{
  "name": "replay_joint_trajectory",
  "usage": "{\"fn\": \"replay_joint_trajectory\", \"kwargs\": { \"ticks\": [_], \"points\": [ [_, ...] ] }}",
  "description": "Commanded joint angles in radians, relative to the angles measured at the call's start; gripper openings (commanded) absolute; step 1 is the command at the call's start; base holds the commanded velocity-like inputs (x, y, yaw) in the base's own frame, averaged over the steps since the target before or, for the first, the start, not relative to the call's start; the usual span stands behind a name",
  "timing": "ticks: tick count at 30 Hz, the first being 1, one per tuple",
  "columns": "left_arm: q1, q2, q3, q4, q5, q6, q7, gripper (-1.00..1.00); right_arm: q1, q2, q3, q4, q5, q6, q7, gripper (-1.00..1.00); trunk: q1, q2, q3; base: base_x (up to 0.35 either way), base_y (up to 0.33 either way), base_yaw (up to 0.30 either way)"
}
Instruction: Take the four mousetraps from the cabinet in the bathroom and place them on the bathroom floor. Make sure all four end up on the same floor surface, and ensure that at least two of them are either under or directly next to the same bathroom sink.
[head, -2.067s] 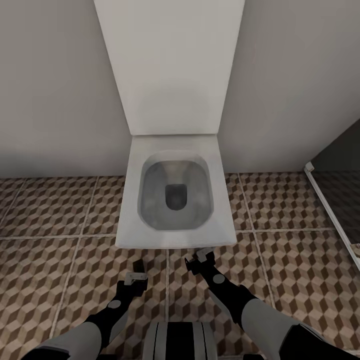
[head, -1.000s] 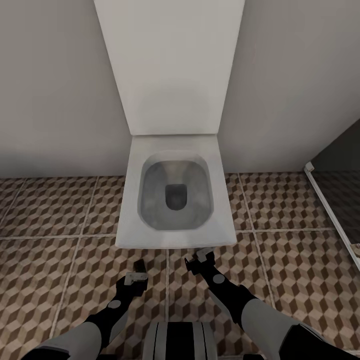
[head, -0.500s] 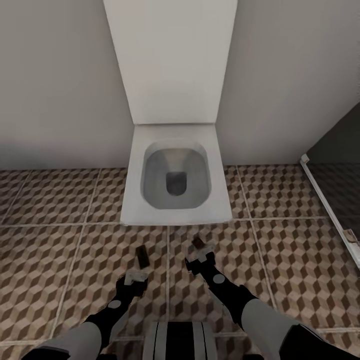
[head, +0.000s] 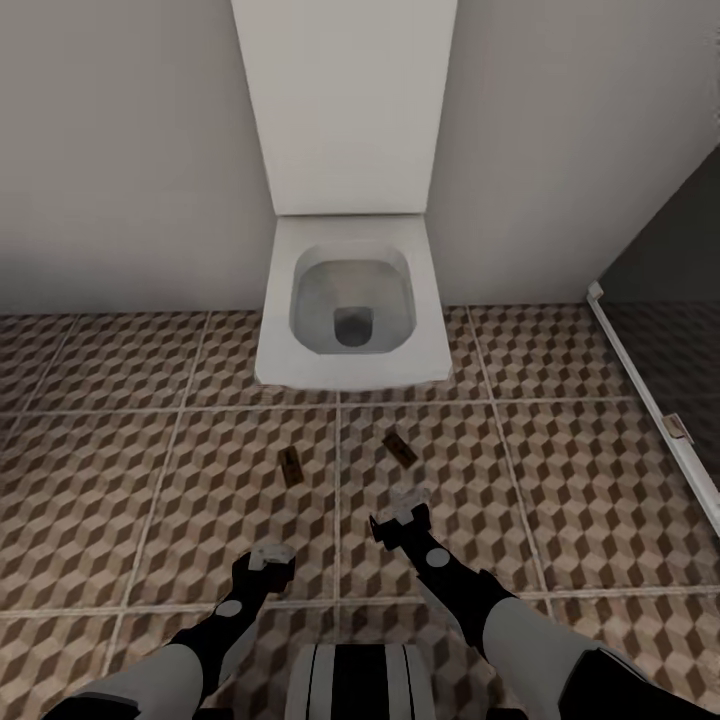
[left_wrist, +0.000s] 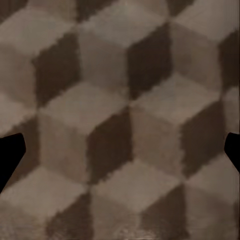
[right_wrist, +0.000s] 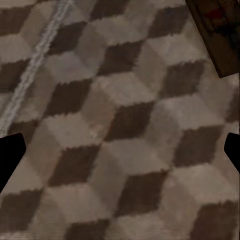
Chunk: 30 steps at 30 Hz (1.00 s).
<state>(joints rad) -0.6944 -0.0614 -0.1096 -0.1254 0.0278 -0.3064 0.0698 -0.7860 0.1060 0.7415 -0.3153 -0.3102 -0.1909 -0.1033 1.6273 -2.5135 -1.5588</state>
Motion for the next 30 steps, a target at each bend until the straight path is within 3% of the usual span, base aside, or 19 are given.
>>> {"fn": "replay_joint_trajectory", "kwargs": {
  "ticks": [1, 16, 30],
  "points": [
    [-0.001, 0.000, -0.009, 0.001, 0.003, -0.003, 0.007, 1.00, -0.001, 0.000, 0.009, 0.001, -0.009, -0.004, -0.006, 1.00, -0.001, 0.000, 0.000, -0.338, 0.000, 0.000],
    [-0.001, 0.000, -0.009, 0.001, 0.003, -0.003, 0.007, 1.00, -0.001, 0.000, 0.009, 0.001, -0.009, -0.004, -0.006, 1.00, -0.001, 0.000, 0.000, -0.317, 0.000, 0.000],
    [-0.001, 0.000, -0.009, 0.001, 0.003, -0.004, 0.007, 1.00, -0.001, 0.000, 0.009, 0.001, -0.008, -0.004, -0.006, 1.00, -0.001, 0.000, 0.000, -0.044, 0.000, 0.000]
  ]
}}
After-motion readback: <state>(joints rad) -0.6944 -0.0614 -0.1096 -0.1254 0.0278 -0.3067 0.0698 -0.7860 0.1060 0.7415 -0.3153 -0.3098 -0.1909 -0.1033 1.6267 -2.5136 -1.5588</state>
